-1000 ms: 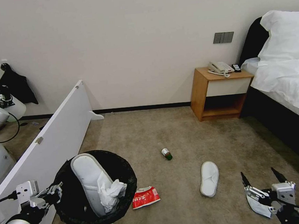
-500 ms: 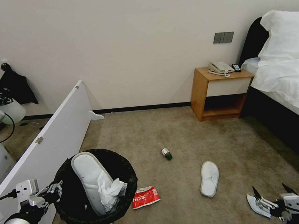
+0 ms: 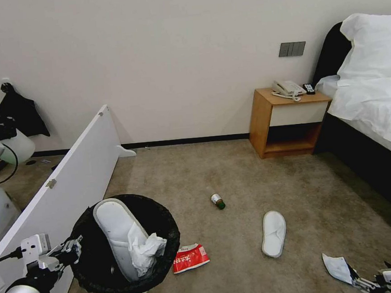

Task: Pick up the trash bin, then pick up the garbage from the floor and place it into the trash bin.

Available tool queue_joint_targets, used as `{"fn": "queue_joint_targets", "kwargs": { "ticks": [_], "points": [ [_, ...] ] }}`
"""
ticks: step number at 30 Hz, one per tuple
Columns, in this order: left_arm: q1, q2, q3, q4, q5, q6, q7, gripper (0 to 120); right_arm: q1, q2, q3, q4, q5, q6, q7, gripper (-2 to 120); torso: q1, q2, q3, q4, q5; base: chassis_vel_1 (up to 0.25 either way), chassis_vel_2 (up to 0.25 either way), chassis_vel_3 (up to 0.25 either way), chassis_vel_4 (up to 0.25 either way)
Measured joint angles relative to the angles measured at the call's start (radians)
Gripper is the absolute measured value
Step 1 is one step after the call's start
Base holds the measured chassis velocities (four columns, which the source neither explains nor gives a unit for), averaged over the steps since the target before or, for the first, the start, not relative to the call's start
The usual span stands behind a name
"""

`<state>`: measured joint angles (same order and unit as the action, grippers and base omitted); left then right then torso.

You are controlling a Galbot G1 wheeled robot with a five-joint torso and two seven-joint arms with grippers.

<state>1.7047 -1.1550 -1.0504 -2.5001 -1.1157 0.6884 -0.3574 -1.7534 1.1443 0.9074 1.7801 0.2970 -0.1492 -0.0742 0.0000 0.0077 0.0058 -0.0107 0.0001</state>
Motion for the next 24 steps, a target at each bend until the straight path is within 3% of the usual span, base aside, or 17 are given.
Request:
{"fn": "queue_joint_targets", "kwargs": {
  "ticks": [10, 24],
  "points": [
    [-0.006, -0.007, 0.009, 0.000, 0.004, 0.005, -0.010, 5, 0.134, -0.011, -0.076, -0.168, -0.039, -0.047, -0.059, 100, 0.000, 0.000, 0.000, 0.0000, 0.0000, 0.000, 0.000, 0.000, 0.000],
    [-0.001, -0.017, 0.008, 0.000, 0.008, 0.007, -0.024, 5, 0.297, 0.008, -0.140, -0.382, -0.091, -0.044, -0.049, 100, 0.000, 0.000, 0.000, 0.0000, -0.0001, 0.000, 0.000, 0.000, 0.000]
  ]
}}
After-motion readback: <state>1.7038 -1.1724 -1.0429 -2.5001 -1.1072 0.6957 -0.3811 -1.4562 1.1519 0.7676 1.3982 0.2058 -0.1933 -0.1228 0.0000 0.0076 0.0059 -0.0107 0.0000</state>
